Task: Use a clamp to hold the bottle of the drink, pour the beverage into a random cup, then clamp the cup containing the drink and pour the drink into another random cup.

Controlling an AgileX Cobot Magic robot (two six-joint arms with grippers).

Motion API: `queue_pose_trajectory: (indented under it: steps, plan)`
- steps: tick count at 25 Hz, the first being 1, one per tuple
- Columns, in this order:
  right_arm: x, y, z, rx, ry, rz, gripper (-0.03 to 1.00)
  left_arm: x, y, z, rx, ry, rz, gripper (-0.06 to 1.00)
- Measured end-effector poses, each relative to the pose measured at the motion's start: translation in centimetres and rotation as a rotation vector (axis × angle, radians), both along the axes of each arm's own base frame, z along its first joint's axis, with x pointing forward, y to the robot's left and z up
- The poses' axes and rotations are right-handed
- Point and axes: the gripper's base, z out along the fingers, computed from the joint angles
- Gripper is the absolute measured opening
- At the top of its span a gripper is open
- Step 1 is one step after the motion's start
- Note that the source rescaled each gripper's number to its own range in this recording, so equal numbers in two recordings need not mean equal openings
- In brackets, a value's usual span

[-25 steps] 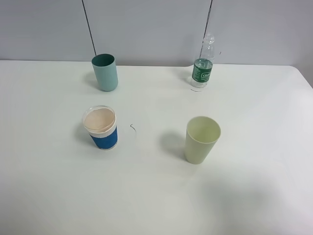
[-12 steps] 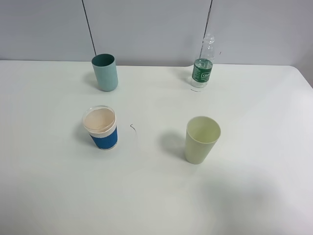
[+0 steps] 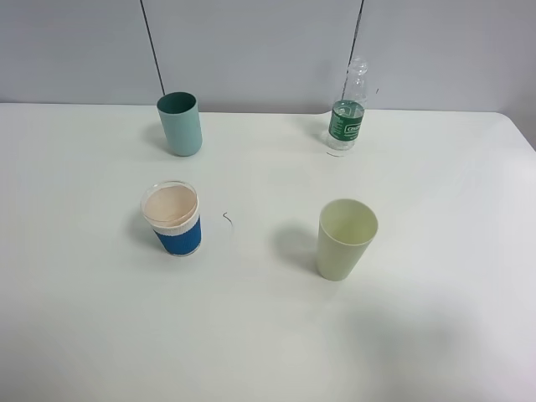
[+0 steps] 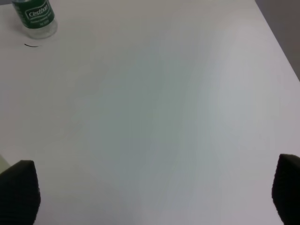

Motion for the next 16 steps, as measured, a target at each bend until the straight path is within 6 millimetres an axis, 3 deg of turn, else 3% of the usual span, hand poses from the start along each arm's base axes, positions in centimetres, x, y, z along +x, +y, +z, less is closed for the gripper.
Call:
queue_pose_trajectory:
  steps: [16]
  plan:
    - [0.00, 0.00, 0.00, 0.000, 0.000, 0.000, 1.00, 0.00, 0.00, 0.00, 0.000, 0.000, 0.000, 0.95]
